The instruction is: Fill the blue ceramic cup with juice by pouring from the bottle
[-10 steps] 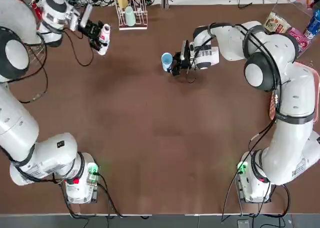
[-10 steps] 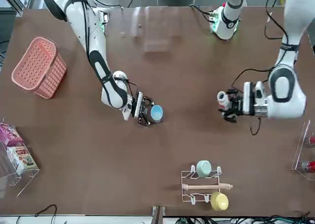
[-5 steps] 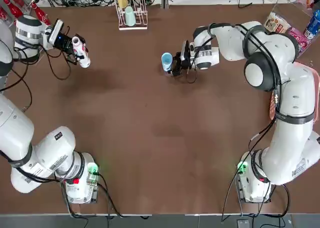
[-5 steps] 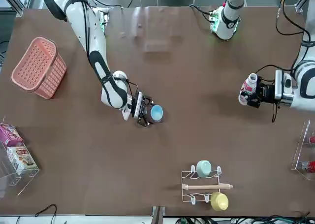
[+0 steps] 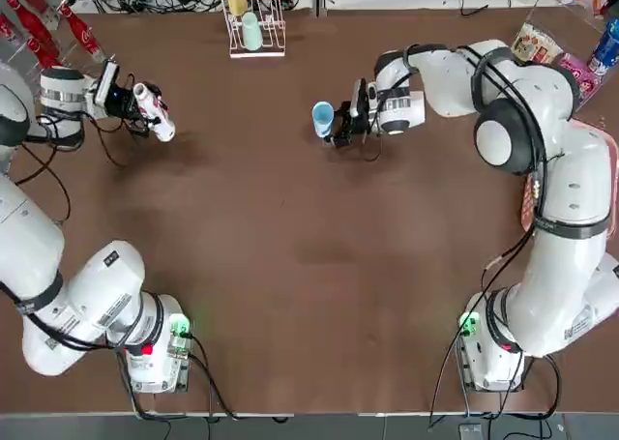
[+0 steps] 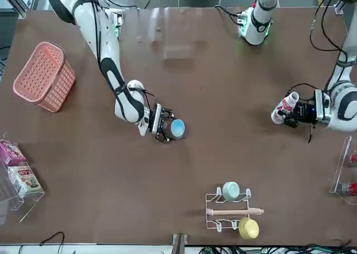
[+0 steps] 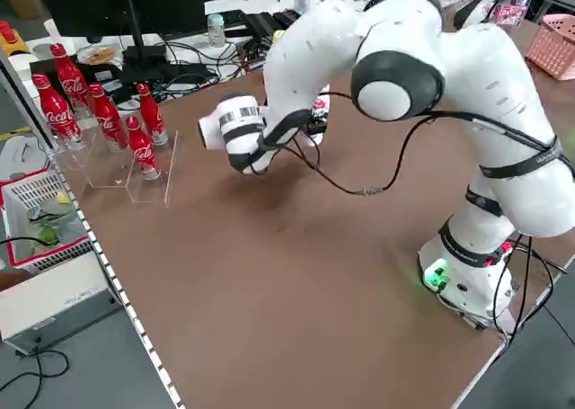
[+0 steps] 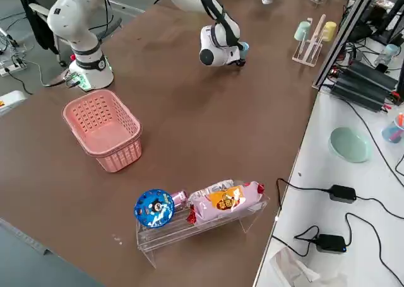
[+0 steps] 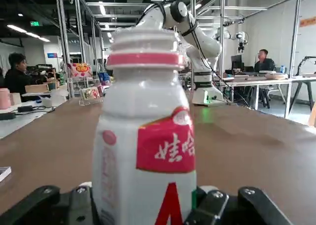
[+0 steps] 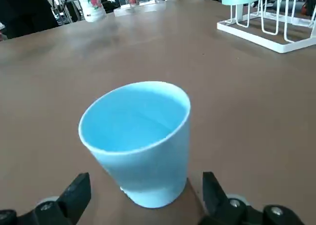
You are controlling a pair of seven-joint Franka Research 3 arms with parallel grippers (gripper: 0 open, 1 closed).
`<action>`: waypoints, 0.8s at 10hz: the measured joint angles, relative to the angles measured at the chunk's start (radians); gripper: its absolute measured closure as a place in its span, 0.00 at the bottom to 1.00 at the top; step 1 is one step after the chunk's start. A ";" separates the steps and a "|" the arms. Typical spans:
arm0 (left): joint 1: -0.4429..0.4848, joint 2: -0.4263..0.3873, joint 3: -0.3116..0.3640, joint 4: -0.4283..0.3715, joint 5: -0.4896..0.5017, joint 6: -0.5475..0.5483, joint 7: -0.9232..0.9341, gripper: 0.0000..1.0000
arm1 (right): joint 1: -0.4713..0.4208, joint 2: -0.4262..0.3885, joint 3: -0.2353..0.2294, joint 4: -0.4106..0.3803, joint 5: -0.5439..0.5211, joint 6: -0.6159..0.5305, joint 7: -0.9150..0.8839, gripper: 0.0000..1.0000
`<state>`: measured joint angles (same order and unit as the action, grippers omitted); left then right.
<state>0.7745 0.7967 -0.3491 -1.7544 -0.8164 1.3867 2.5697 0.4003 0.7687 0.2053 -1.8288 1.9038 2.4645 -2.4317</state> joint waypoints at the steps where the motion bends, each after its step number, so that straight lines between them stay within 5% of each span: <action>1: -0.003 0.025 -0.003 0.001 -0.011 0.017 0.012 0.58 | -0.007 -0.001 0.004 -0.002 0.000 -0.001 0.000 0.00; 8: -0.004 0.102 -0.005 0.033 -0.014 0.049 0.065 0.52 | -0.041 -0.041 0.015 -0.047 -0.001 -0.008 -0.003 0.00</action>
<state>0.7705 0.8986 -0.3537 -1.7215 -0.8309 1.4359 2.6346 0.3594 0.7280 0.2201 -1.8761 1.9028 2.4565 -2.4349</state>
